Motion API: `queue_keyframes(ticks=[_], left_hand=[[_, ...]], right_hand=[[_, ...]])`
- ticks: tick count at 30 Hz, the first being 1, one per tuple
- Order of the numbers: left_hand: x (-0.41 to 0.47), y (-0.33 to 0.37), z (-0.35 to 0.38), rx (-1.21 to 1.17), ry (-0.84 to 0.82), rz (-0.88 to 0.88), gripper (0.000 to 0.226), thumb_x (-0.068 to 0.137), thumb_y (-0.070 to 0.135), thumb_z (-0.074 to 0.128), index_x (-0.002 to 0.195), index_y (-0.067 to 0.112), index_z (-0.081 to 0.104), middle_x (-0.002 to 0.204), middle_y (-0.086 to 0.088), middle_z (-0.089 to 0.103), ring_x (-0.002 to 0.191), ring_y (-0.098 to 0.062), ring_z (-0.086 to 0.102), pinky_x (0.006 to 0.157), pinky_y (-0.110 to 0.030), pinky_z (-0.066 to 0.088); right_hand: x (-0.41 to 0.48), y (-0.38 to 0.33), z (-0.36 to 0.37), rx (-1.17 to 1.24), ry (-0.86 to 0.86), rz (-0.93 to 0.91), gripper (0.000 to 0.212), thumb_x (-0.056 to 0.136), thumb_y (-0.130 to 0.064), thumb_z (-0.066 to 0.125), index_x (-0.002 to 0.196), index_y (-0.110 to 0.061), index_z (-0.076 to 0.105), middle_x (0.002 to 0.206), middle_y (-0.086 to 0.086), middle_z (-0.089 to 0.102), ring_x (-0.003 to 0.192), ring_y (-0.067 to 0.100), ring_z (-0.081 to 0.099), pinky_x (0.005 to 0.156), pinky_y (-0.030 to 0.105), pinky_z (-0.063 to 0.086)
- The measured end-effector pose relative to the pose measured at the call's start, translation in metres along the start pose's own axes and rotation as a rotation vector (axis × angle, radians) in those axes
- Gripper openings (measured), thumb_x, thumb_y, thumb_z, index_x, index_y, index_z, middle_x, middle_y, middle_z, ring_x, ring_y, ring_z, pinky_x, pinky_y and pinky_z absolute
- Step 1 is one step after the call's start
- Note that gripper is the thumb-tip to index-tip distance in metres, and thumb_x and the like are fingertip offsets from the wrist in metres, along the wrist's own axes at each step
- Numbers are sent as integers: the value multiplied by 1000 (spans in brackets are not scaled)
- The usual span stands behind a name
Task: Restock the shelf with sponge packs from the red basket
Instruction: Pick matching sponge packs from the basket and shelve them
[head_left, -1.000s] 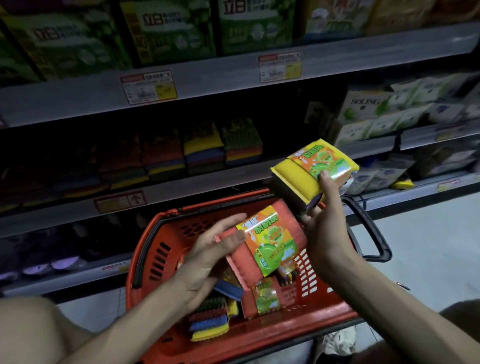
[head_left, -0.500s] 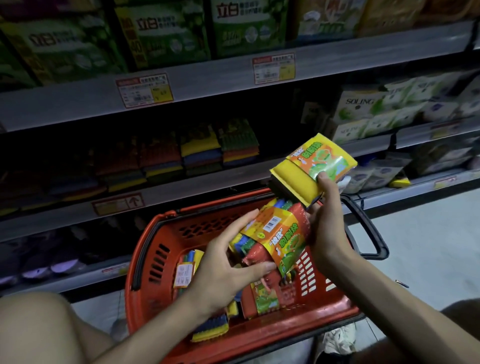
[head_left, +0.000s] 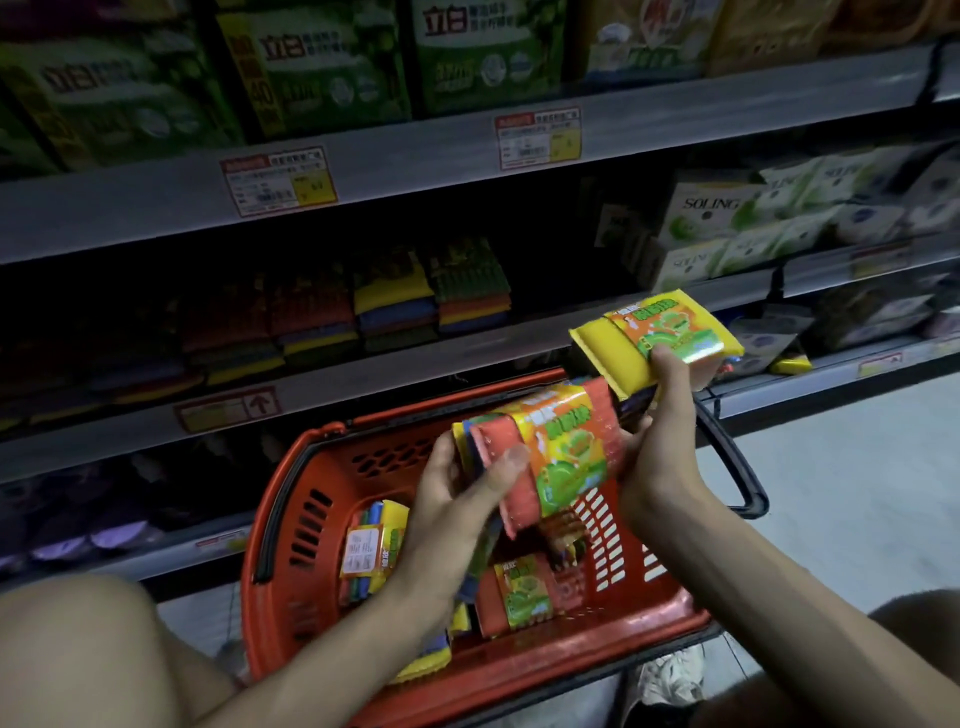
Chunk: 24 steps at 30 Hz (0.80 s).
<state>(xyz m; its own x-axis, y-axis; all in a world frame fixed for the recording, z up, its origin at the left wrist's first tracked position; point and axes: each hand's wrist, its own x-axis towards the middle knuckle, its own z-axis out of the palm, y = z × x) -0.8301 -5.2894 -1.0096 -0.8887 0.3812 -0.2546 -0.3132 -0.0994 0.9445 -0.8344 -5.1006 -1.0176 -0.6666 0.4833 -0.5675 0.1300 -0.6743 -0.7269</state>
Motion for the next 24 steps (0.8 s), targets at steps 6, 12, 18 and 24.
queue_keyframes(ticks=[6, 12, 18, 24], left_hand=[[7, 9, -8, -17, 97, -88, 69, 64, 38, 90, 124, 16, 62, 110, -6, 79, 101, -26, 76, 100, -53, 56], [14, 23, -37, 14, 320, -47, 74, 52, 65, 87, 114, 26, 73, 117, -3, 76, 113, -26, 70, 107, -53, 49], [13, 22, -47, 44, 294, -130, 73, 60, 78, 75, 116, 32, 72, 123, -3, 72, 116, -24, 68, 107, -51, 48], [10, 20, -38, 78, 302, -39, 33, 74, 43, 85, 102, 30, 74, 100, 9, 79, 111, -19, 71, 100, -38, 51]], right_hand=[[-10, -13, -4, -168, -197, 66, 76, 68, -71, 78, 111, -12, 55, 91, 34, 51, 78, 32, 39, 73, 52, 19], [-14, -43, -16, -604, -192, -71, 50, 88, -39, 74, 123, -6, 61, 98, 17, 78, 83, 29, 78, 73, 36, 60], [-3, 2, -31, -1409, -216, -157, 65, 88, -50, 72, 133, -19, 36, 117, 2, 61, 98, 26, 68, 87, 39, 56], [23, 63, -46, -1779, -363, -73, 64, 91, -52, 67, 133, -12, 41, 129, 18, 67, 115, 35, 66, 88, 36, 49]])
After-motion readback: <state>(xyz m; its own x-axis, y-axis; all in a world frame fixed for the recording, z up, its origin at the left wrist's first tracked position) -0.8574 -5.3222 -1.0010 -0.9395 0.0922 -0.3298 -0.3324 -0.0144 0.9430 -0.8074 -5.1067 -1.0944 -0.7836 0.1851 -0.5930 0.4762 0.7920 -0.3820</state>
